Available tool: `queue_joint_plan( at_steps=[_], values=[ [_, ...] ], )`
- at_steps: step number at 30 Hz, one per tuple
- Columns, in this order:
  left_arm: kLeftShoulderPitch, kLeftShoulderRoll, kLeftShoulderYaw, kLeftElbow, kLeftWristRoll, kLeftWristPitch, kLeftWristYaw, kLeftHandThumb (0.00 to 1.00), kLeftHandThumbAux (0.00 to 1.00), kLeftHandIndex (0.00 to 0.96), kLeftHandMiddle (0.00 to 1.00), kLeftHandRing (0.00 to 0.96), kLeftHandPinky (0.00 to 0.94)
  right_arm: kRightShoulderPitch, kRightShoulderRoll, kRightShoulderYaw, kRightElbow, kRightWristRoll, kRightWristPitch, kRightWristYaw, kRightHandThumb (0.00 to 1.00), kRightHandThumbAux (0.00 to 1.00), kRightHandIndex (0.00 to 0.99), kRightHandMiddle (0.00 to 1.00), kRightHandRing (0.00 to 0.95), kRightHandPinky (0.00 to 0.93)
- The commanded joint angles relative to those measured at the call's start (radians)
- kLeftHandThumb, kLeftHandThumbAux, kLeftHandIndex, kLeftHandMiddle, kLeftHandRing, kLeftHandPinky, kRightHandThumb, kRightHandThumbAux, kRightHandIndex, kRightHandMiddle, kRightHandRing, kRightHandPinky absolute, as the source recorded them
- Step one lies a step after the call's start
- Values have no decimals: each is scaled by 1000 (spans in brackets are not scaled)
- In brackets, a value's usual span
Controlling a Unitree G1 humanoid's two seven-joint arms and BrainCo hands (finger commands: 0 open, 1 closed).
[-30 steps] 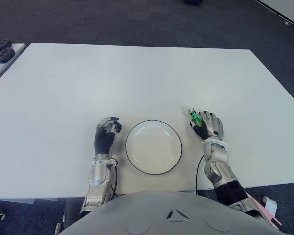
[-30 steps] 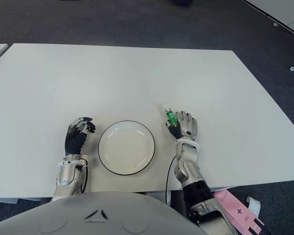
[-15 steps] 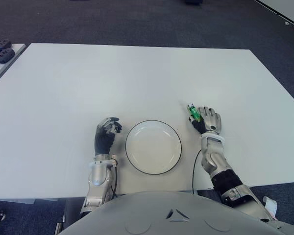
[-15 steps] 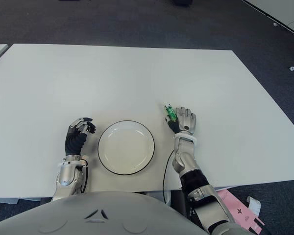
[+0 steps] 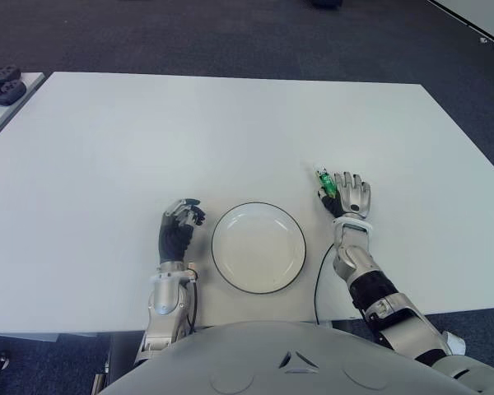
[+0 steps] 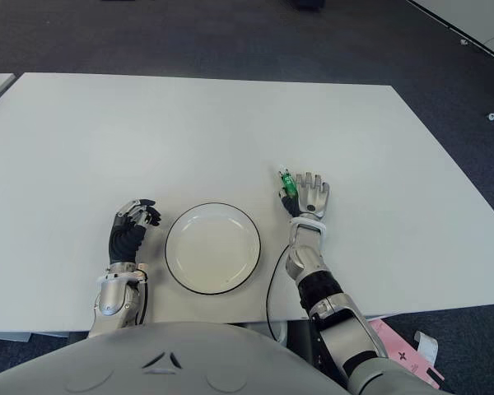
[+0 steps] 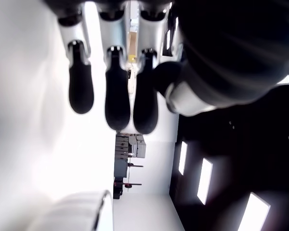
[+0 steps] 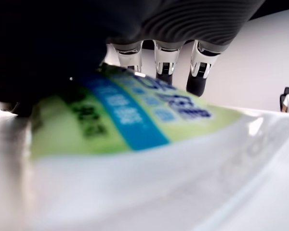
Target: Put the toothpaste on the table into the plate.
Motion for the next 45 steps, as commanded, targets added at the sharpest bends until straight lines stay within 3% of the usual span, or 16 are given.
queue_joint_plan(
  at_steps=[1, 6, 10, 12, 14, 17, 18, 21, 24, 30, 45],
  values=[
    [26, -43, 6, 30, -10, 65, 17, 701, 718, 430, 573, 566, 544, 121, 6, -21, 218, 96, -4, -47, 598, 257, 0, 0, 0, 0],
    [27, -42, 7, 25, -12, 71, 15, 702, 718, 430, 575, 568, 547, 125, 0, -54, 223, 132, -58, -131, 610, 310, 0, 0, 0, 21],
    [30, -41, 9, 20, -15, 75, 13, 702, 718, 430, 576, 569, 547, 130, -4, -79, 216, 167, -108, -185, 625, 361, 44, 16, 29, 139],
    [31, -42, 10, 17, -16, 77, 14, 702, 718, 430, 577, 569, 546, 139, -8, -103, 195, 200, -154, -215, 668, 392, 134, 115, 130, 251],
    [31, -42, 11, 15, -16, 78, 14, 702, 718, 430, 577, 568, 545, 146, -8, -121, 185, 227, -192, -243, 691, 406, 180, 164, 181, 305],
    [31, -41, 12, 15, -16, 79, 13, 702, 718, 430, 577, 567, 542, 161, -6, -149, 164, 269, -254, -299, 746, 441, 309, 310, 339, 432],
    [31, -41, 13, 15, -16, 79, 13, 701, 718, 430, 576, 566, 540, 166, -6, -155, 154, 278, -268, -312, 740, 535, 351, 359, 385, 471],
    [29, -39, 15, 15, -20, 81, 9, 701, 718, 431, 575, 564, 538, 176, -5, -167, 138, 299, -310, -346, 803, 629, 411, 427, 458, 528],
    [25, -38, 17, 17, -27, 83, 5, 701, 718, 431, 573, 563, 539, 172, -5, -170, 155, 313, -343, -374, 873, 649, 433, 461, 499, 579],
    [18, -36, 20, 25, -22, 74, 13, 702, 717, 431, 573, 565, 541, 174, -9, -172, 154, 344, -395, -414, 951, 644, 440, 510, 523, 610],
    [9, -38, 28, 29, -18, 79, 20, 702, 718, 430, 574, 565, 542, 179, -10, -183, 111, 378, -451, -472, 971, 640, 433, 589, 569, 635]
  ],
)
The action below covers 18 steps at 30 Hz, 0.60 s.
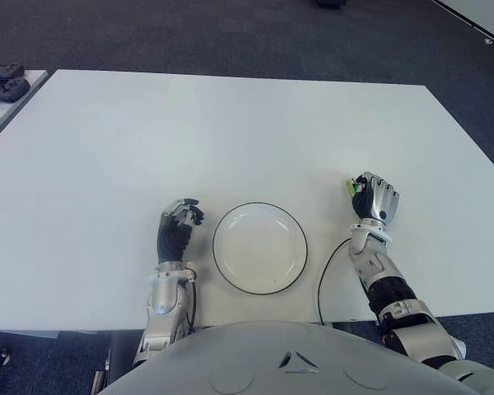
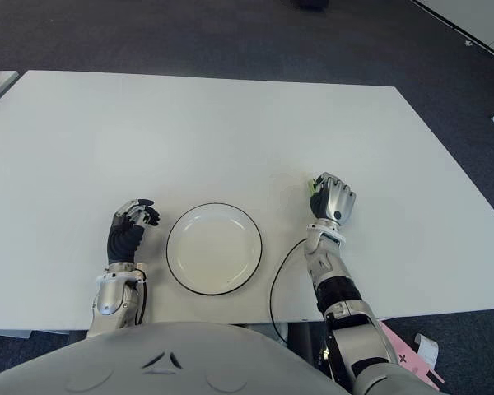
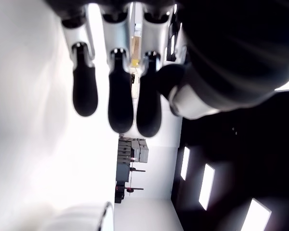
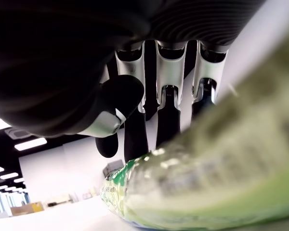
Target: Put the toothpaste on the table into the plate.
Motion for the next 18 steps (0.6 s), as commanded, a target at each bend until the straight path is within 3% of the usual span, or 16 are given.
queue_joint_plan(
  at_steps=[1, 18],
  values=[
    [5, -36, 11, 42, -1, 41, 18, 702, 718, 430, 574, 565, 542, 118, 27, 16, 54, 23, -3, -5, 972, 640, 433, 590, 572, 637],
    [2, -43, 11, 30, 11, 58, 36, 704, 717, 430, 571, 564, 546, 131, 16, 11, 9, 16, -55, -24, 975, 640, 437, 618, 578, 644]
  ],
)
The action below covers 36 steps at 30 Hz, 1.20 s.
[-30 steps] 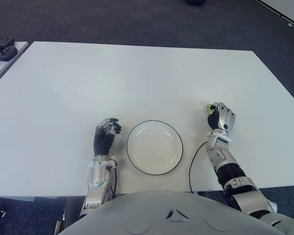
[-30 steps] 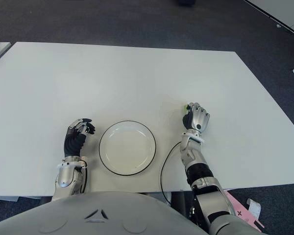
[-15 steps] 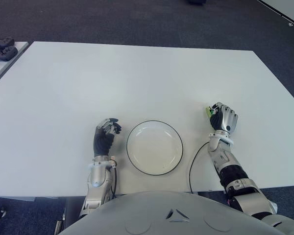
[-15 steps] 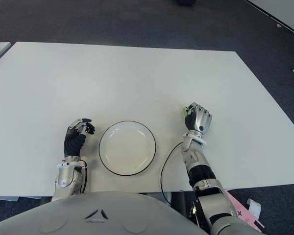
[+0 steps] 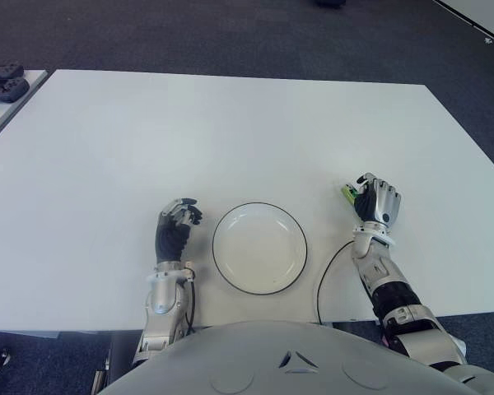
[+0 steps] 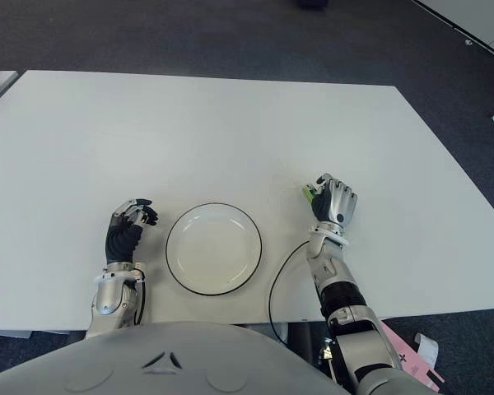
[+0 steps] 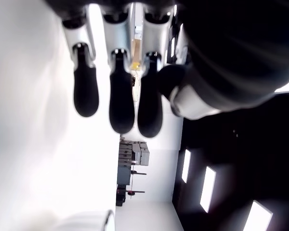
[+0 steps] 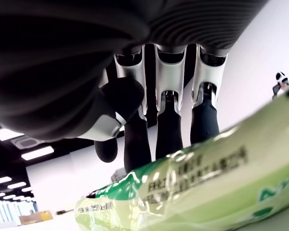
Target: Put the toothpaste on the table into the plate.
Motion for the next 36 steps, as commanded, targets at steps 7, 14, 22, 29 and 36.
queue_joint_plan(
  at_steps=[7, 14, 22, 29, 36],
  values=[
    [4, -44, 0, 31, 12, 49, 30, 705, 717, 431, 572, 566, 551, 93, 28, 18, 30, 13, -1, -6, 973, 641, 437, 618, 560, 624],
    [4, -43, 3, 31, 11, 53, 28, 704, 717, 430, 571, 567, 550, 100, 27, 13, 2, 31, -2, 40, 998, 658, 411, 524, 498, 512],
    [10, -38, 2, 26, 2, 49, 15, 703, 716, 431, 571, 569, 548, 179, 0, 20, -260, 39, 217, 368, 766, 487, 256, 246, 307, 373],
    [12, -35, 2, 29, 0, 43, 11, 703, 716, 431, 575, 569, 546, 245, -21, 57, -516, 3, 430, 654, 603, 336, 64, 43, 81, 167],
    [18, -39, 0, 19, 6, 49, 17, 703, 717, 430, 576, 570, 552, 250, -32, 69, -583, 17, 490, 792, 486, 217, 4, 2, 5, 22]
  ],
)
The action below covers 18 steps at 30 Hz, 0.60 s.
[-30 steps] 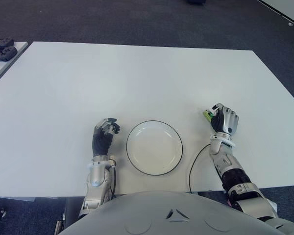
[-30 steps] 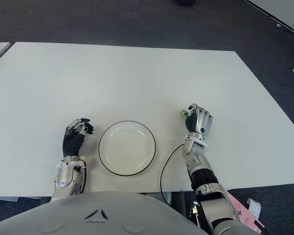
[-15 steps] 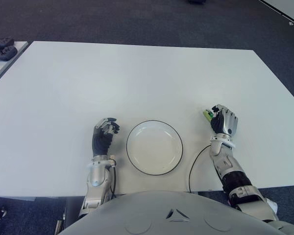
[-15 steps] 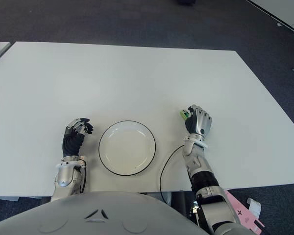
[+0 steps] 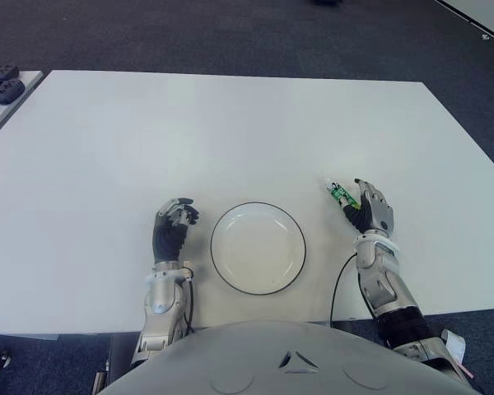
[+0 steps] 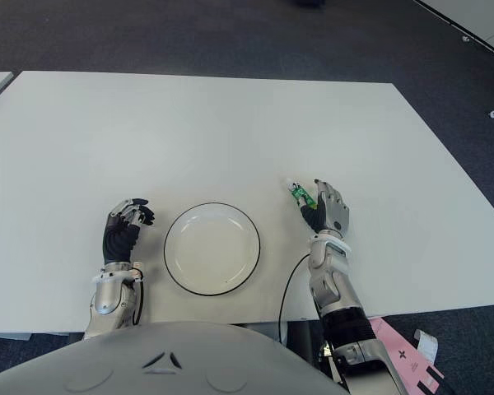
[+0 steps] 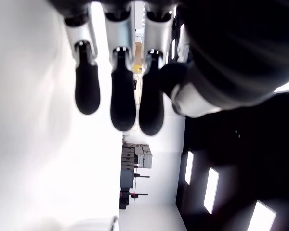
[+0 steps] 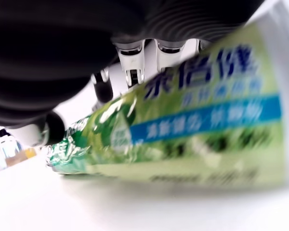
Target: Put the toothpaste on the table into the plate.
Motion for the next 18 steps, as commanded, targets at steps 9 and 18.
queue_joint_plan(
  at_steps=[9, 18],
  values=[
    [27, -43, -6, 19, 1, 43, 9, 705, 717, 430, 572, 568, 549, 83, -9, 61, -133, 12, 148, 253, 461, 128, 0, 0, 0, 0],
    [33, -43, -6, 19, 1, 43, 7, 704, 717, 430, 574, 570, 549, 116, -27, 102, -224, -56, 191, 297, 476, 106, 0, 0, 0, 0]
  ],
)
